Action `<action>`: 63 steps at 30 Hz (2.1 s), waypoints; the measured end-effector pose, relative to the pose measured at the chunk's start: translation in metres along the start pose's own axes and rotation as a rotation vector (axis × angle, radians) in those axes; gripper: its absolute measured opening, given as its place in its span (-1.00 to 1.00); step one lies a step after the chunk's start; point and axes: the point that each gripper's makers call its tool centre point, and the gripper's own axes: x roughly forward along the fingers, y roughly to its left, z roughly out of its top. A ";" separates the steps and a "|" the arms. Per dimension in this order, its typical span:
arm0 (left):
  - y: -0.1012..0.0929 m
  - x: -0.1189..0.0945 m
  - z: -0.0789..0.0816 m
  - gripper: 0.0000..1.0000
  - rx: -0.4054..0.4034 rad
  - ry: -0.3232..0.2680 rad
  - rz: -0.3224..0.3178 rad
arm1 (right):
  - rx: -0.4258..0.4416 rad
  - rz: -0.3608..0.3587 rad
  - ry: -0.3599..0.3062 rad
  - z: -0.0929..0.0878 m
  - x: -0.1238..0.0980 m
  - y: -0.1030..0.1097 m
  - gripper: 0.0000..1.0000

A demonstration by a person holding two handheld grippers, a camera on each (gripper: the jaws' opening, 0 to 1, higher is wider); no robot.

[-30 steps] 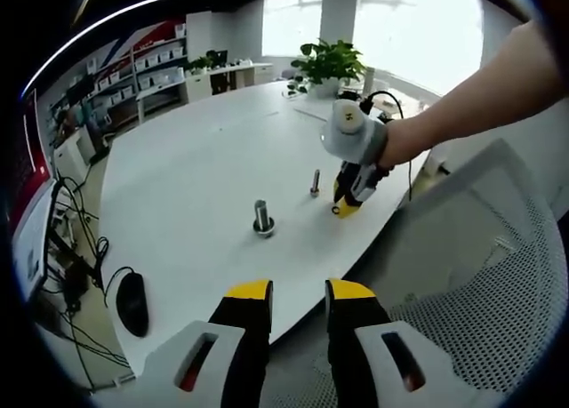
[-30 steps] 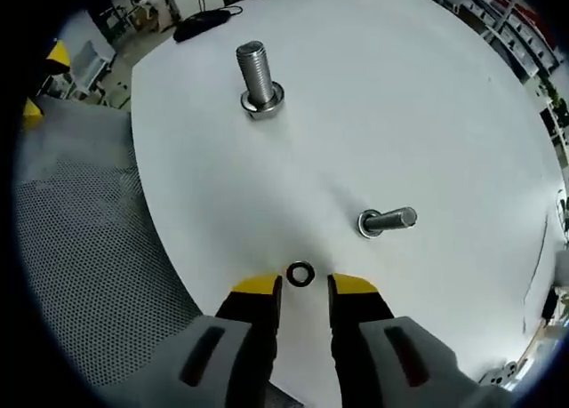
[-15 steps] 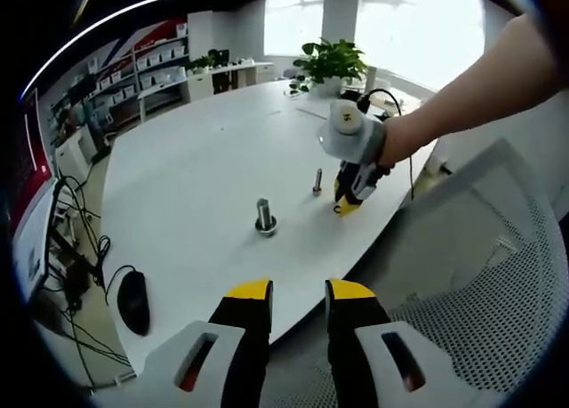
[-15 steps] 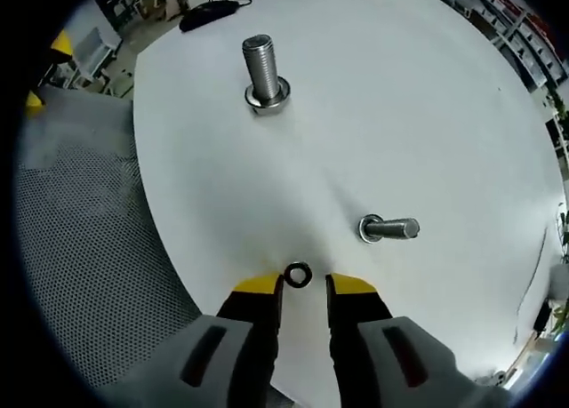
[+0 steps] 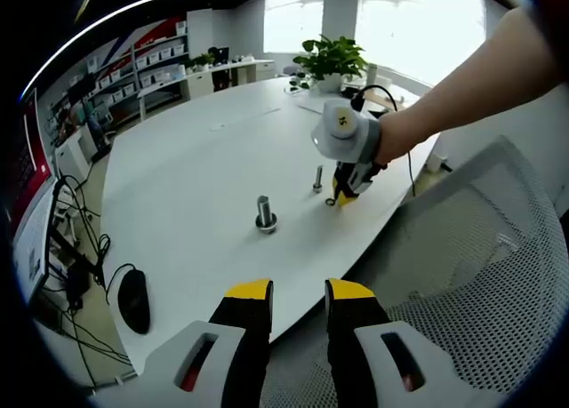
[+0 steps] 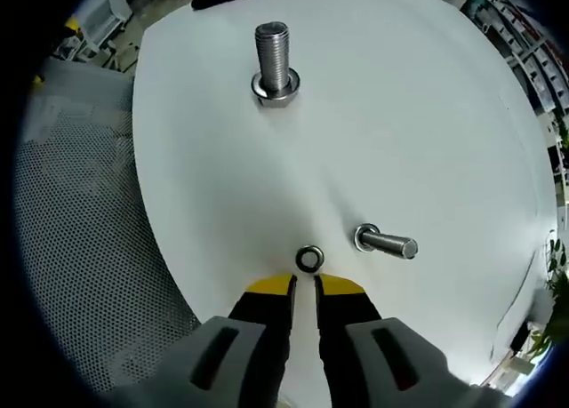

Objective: Place the washer onto the threaded stud by aligning its center hole with the stud, sliding it down to the base, and recovering from edge contact or off-axis alignment until the washer reaches the visible bottom stop.

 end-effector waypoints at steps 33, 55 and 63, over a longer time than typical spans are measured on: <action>0.002 -0.001 0.001 -0.59 -0.008 -0.005 0.009 | 0.086 0.028 -0.048 0.013 0.001 0.000 -0.58; 0.005 -0.001 0.002 -0.60 -0.007 -0.013 0.021 | -0.033 -0.008 0.106 0.016 0.004 -0.003 -0.68; 0.006 -0.001 0.002 -0.60 -0.006 -0.011 0.024 | -0.032 -0.009 0.106 0.016 0.004 -0.003 -0.68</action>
